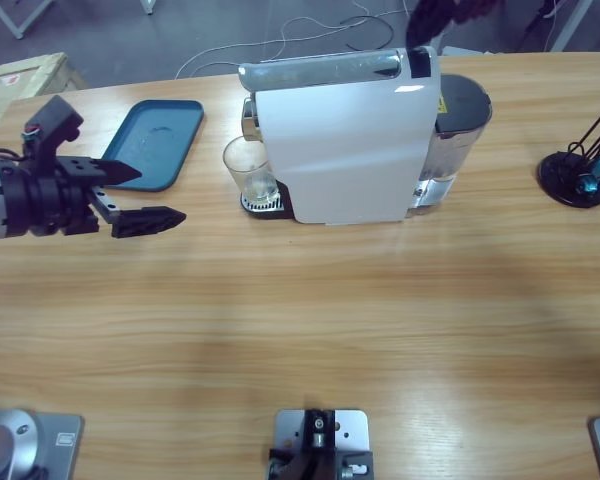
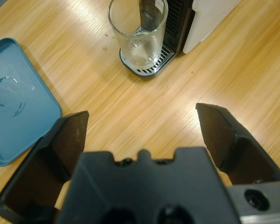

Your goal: Pour coffee

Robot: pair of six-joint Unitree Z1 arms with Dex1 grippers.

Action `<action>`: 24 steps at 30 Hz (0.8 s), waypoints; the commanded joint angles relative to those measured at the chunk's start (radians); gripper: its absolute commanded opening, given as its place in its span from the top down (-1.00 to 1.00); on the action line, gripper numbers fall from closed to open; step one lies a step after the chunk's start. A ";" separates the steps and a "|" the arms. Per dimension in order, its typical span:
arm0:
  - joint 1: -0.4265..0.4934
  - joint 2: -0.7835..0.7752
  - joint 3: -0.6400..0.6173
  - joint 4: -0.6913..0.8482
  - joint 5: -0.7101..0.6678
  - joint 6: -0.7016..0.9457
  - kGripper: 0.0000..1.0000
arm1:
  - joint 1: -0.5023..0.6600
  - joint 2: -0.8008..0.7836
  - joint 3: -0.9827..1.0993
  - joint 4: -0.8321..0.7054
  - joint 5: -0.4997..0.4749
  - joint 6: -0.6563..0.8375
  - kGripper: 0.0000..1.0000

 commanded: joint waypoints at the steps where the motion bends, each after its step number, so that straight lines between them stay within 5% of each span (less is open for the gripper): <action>1: -0.010 0.022 0.015 -0.013 0.014 -0.009 -0.99 | 0.056 -0.122 0.057 -0.018 -0.024 -0.007 -1.00; 24: -0.010 -0.026 0.016 -0.012 0.012 -0.012 -0.99 | 0.057 -0.167 0.130 -0.033 -0.081 0.045 -1.00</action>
